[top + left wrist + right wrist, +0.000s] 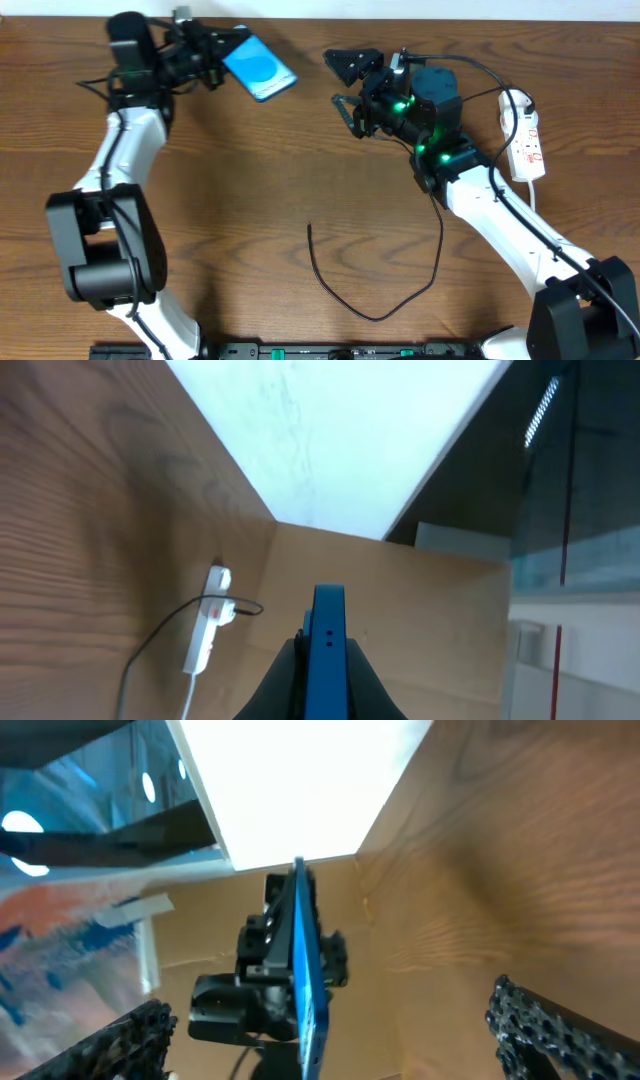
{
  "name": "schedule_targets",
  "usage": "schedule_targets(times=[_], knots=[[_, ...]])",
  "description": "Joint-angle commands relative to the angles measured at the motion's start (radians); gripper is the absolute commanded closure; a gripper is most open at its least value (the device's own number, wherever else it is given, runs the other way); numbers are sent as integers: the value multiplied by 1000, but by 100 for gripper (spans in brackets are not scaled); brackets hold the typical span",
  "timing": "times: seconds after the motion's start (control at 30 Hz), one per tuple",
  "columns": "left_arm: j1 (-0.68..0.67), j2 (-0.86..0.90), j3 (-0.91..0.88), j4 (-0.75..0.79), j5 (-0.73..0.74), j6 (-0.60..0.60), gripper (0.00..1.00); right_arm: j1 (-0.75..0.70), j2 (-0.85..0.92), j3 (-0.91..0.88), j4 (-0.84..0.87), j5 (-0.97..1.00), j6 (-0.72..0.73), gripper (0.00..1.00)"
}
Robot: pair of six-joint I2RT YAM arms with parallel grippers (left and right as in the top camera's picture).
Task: Plug charger to phone and switch on socket
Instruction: 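Open the right gripper and carry the phone left with the left gripper, then lower the right gripper toward the black cable's connector end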
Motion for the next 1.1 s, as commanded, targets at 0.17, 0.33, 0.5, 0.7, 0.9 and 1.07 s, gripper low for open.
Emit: schedule_targets(times=[0.17, 0.33, 0.5, 0.7, 0.9, 1.07], knots=[[93, -30, 18, 12, 330, 253, 92, -7, -4, 22, -73, -14, -366, 1], [119, -30, 11, 11, 418, 372, 92, -2, -4, 22, -255, -14, -525, 1], [120, -29, -8, 12, 418, 438, 93, 26, -4, 21, -433, 6, -697, 1], [120, -29, -13, 12, 418, 467, 92, 106, -4, 21, -611, 97, -878, 1], [120, -29, -13, 12, 418, 491, 93, 216, -4, 22, -764, 259, -900, 1], [120, -29, -13, 12, 418, 494, 93, 304, -4, 22, -823, 307, -974, 1]])
